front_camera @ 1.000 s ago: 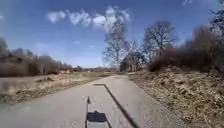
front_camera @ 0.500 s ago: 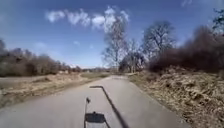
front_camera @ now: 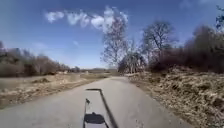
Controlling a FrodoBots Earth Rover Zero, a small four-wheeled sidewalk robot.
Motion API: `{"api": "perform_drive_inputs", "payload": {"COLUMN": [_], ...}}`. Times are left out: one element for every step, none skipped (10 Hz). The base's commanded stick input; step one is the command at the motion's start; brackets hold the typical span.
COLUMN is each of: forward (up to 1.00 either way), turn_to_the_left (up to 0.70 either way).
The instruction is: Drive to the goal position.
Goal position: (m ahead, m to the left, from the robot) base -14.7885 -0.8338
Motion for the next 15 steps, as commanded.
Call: {"api": "perform_drive_inputs", "payload": {"forward": [1.0, 1.0, 1.0, 1.0, 1.0, 1.0, 1.0, 1.0, 1.0, 1.0, 1.0, 1.0, 1.0, 1.0, 1.0], "turn_to_the_left": [0.0, 0.0, 0.0, 0.0, 0.0, 0.0, 0.0, 0.0, 0.0, 0.0, 0.0, 0.0, 0.0, 0.0, 0.0]}}
